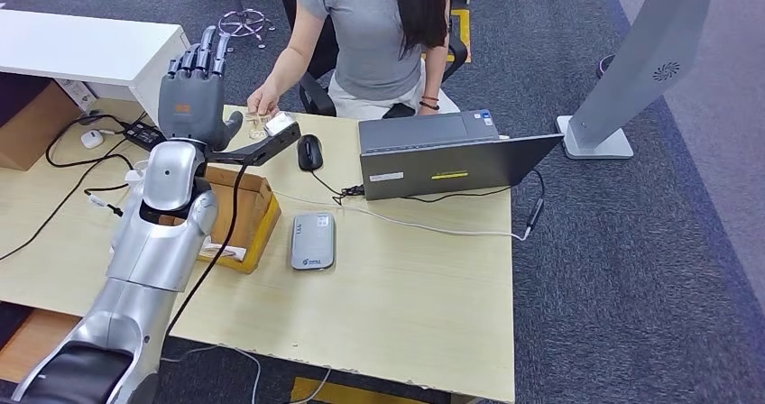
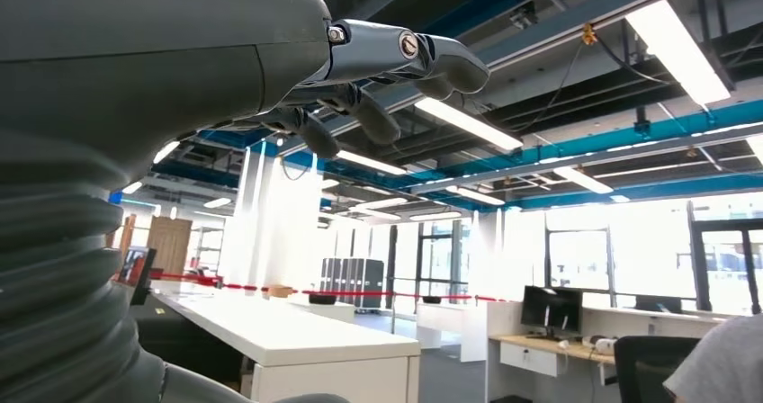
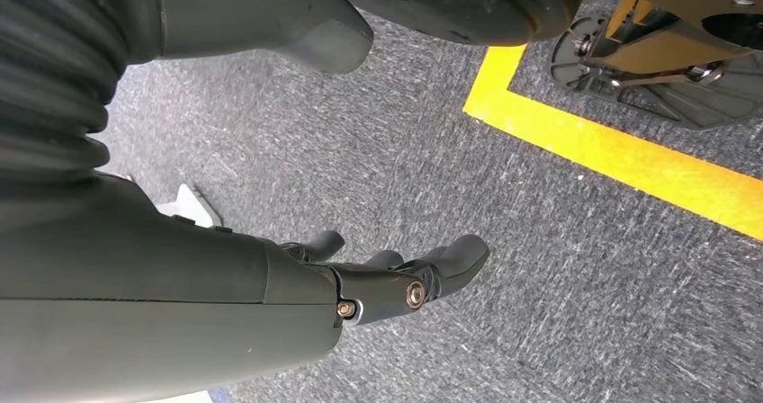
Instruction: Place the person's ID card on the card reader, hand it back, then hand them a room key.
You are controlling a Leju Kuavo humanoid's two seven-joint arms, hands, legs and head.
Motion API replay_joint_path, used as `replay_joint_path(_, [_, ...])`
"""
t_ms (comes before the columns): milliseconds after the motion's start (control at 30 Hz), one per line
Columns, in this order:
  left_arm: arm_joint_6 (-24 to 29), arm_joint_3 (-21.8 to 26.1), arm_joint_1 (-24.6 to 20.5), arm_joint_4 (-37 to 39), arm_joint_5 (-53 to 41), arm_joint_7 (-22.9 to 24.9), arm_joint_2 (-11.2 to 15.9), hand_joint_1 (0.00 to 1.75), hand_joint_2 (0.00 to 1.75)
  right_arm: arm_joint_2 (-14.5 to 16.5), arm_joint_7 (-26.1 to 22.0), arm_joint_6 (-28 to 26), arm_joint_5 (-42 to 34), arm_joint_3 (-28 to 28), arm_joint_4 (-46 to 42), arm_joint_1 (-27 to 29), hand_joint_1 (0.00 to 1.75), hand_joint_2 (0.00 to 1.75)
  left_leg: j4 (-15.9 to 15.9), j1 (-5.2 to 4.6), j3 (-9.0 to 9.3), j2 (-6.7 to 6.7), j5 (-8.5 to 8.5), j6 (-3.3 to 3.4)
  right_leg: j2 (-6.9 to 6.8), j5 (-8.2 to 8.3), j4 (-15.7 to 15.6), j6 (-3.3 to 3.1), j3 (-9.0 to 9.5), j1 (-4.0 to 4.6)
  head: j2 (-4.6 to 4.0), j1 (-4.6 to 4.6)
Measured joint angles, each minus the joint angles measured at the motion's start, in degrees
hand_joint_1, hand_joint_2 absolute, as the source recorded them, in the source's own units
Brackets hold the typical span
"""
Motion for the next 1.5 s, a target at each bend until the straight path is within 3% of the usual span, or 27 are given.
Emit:
replay_joint_path(533, [-0.36,0.48,7.18,-7.49,0.27,-7.33,-4.6,0.0,1.75,0.0,0.79,-0.25,-0.01,-2.26,-0.02,0.02,0.0,1.75,0.0,0.0,-0.02,-0.01,-0.02,0.0,-0.01,0.0,0.0,0.0,0.01,0.0,0.0,-0.01])
replay_joint_path(633, [-0.42,1.01,11.83,-12.01,1.74,-10.74,-5.97,0.0,1.75,0.03,1.1,-0.86,-1.18,-3.45,-0.02,0.07,0.0,1.75,-0.01,-0.01,-0.02,0.03,-0.07,0.01,0.02,-0.02,-0.01,0.01,0.01,-0.01,0.0,-0.01])
replay_joint_path(733, [-0.18,1.07,19.65,-17.88,3.39,-12.45,-6.78,0.0,1.75,0.14,1.62,-1.6,-2.43,-5.17,-0.02,0.18,0.0,1.75,-0.02,-0.03,-0.01,0.12,-0.21,0.03,0.13,-0.09,-0.02,0.02,0.0,-0.02,0.0,-0.01])
replay_joint_path(867, [1.15,1.1,30.0,-24.13,4.87,-12.85,-6.5,0.0,1.75,0.3,1.79,-2.31,-3.18,-7.34,-0.02,0.54,0.0,1.75,-0.02,-0.03,0.0,0.16,-0.34,0.06,0.15,-0.25,-0.03,0.07,0.0,-0.03,0.0,-0.01])
replay_joint_path(967, [1.07,1.8,35.35,-27.37,6.78,-12.96,-5.78,0.0,1.75,0.35,1.72,-2.6,-3.05,-8.61,-0.02,0.66,0.0,1.75,-0.02,-0.03,0.0,0.14,-0.37,0.07,0.11,-0.31,-0.03,0.06,0.0,-0.03,0.0,-0.01])
replay_joint_path(1200, [-1.32,3.45,41.1,-30.13,7.95,-14.16,-5.22,0.0,1.75,0.52,1.08,-3.13,-2.41,-10.69,-0.09,0.62,0.0,1.75,-0.03,-0.03,0.02,0.11,-0.36,0.06,0.06,-0.31,-0.02,0.06,0.03,-0.03,0.0,-0.01])
replay_joint_path(1500, [-4.05,5.38,42.94,-29.92,4.3,-10.2,-5.53,0.0,1.75,0.66,1.44,-3.12,-1.37,-12.33,-0.09,0.56,0.0,1.75,-0.02,-0.03,0.02,0.09,-0.37,0.07,0.05,-0.31,-0.03,0.06,0.04,-0.03,0.0,-0.01])
